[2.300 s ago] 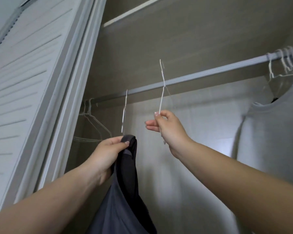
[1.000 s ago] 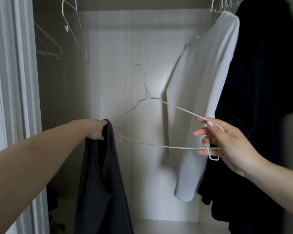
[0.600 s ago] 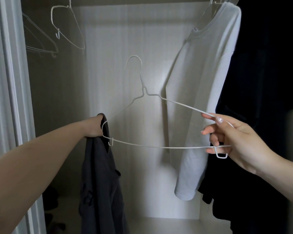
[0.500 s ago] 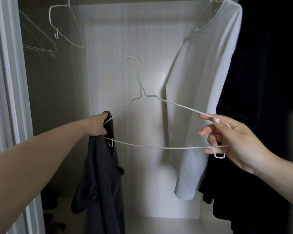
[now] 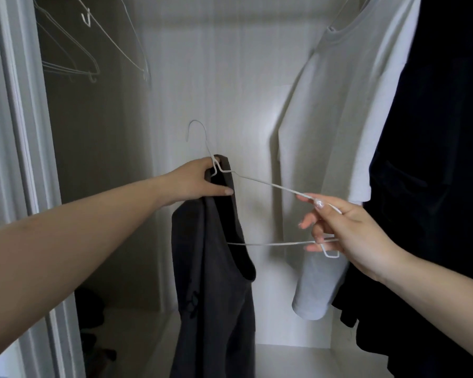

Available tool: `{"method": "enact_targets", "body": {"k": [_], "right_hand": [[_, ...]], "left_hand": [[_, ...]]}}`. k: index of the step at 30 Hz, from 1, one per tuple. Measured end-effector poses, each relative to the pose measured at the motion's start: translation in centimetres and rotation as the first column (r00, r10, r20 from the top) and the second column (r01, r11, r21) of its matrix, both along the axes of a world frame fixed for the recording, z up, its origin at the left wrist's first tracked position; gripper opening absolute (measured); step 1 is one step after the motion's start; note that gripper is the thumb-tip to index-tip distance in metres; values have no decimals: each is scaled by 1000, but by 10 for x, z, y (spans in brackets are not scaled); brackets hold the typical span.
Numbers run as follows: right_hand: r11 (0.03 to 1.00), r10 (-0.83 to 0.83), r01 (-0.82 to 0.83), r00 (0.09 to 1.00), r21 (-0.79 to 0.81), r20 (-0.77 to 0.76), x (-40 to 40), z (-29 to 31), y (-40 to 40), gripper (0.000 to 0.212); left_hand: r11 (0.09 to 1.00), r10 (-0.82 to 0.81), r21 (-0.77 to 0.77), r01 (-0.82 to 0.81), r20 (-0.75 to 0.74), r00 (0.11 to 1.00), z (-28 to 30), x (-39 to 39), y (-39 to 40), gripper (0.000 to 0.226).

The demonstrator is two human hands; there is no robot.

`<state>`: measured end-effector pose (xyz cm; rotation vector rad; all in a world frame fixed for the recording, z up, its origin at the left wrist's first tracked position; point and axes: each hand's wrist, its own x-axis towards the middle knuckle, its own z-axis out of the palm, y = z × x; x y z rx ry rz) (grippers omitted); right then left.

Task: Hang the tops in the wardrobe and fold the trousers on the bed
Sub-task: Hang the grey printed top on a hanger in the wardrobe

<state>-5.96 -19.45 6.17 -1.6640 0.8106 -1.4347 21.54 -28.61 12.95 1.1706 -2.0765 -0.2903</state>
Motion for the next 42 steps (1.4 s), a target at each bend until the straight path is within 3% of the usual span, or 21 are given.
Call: {"method": "enact_targets", "body": {"k": [4, 7, 11, 13, 15, 17, 20, 21, 24, 26, 32, 37, 42], "right_hand": [[998, 55, -55, 999, 44, 0, 0, -2, -7, 31], [974, 176, -186, 981, 128, 83, -9, -9, -10, 36], [926, 201, -273, 941, 260, 273, -19, -42, -15, 50], [910, 241, -283, 956, 302, 169, -12, -61, -13, 54], [942, 277, -239, 950, 237, -145, 6, -72, -10, 53], [989, 125, -150, 869, -14, -478, 30, -72, -9, 56], [869, -266, -111, 718, -483, -643, 62, -65, -7, 55], [838, -323, -153, 635, -524, -702, 69, -64, -8, 54], [910, -363, -114, 248, -399, -898, 73, -67, -12, 52], [876, -460, -109, 106, -470, -882, 63, -66, -18, 46], [818, -535, -202, 73, -538, -842, 21, -48, -34, 40], [854, -454, -211, 145, -475, -879, 11, -34, -37, 34], [820, -544, -209, 9, -533, -839, 4, -7, -40, 31]], "left_hand": [[993, -18, 107, 53, -298, 954, -3, 0, -5, 24], [993, -7, 103, 51, -385, 923, -6, -1, -8, 21], [994, -2, 94, 54, -483, 876, -10, -3, -7, 34], [992, -19, 100, 79, -499, 866, -10, -6, -5, 36], [990, -36, 100, 99, -503, 863, -8, -12, -3, 36], [992, -37, 90, 94, -496, 867, -7, -19, -1, 32], [996, -17, 65, 53, -465, 885, -6, -27, 2, 30], [997, -6, 61, 39, -459, 888, -6, -27, 2, 31], [998, 43, 60, -18, -443, 895, -5, -19, 3, 31], [996, 93, 54, -77, -422, 902, -6, -7, 1, 29], [966, 259, 70, -250, -343, 903, -24, 34, -11, 25], [951, 309, 106, -291, -320, 895, -42, 55, -16, 24], [927, 375, 50, -372, -95, 922, -57, 66, -13, 28]]}}
